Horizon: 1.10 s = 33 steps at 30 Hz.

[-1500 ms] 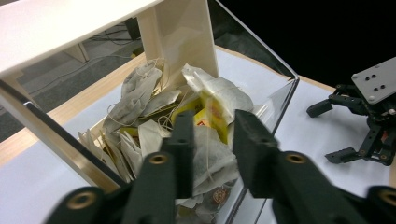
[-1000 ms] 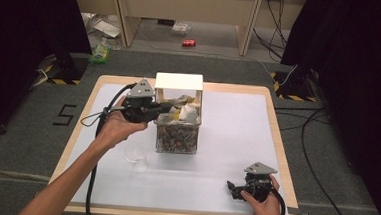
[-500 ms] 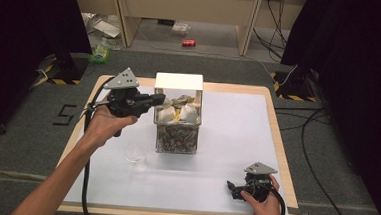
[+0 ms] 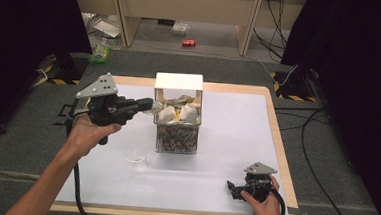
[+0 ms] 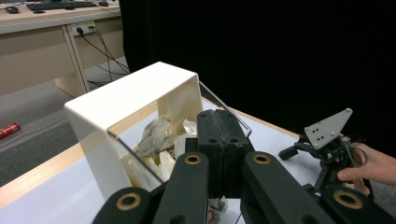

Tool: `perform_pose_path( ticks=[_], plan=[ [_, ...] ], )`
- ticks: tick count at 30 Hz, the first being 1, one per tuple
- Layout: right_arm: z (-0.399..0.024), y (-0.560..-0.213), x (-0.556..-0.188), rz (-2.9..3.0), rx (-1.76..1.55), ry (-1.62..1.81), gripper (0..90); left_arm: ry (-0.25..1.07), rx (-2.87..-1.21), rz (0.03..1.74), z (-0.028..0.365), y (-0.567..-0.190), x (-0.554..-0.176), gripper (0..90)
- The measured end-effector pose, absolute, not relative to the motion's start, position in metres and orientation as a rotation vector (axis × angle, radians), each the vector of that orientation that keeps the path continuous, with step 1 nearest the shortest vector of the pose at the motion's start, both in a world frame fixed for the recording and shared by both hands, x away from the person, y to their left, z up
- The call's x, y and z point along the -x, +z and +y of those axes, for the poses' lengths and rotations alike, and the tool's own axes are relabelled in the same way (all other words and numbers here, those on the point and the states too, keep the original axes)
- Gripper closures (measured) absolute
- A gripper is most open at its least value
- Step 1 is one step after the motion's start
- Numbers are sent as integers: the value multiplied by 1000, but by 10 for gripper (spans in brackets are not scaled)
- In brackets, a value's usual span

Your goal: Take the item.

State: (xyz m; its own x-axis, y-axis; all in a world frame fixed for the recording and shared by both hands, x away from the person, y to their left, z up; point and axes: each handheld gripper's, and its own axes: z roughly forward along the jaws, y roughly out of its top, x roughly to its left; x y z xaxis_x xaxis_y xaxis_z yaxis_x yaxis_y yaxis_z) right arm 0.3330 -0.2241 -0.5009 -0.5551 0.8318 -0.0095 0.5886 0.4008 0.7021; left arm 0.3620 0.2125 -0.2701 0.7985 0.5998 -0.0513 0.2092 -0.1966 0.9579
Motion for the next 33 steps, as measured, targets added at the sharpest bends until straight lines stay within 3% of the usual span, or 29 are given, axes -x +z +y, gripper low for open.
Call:
perform_pose_path(
  ticks=[20,33],
  plan=[
    [-224,-501,-333,2301,-1229,942,12,376,-1742,703,252,-323,-340,889],
    [-224,-501,-333,2301,-1228,942,12,357,-1722,741,254,-358,-333,889]
  ],
)
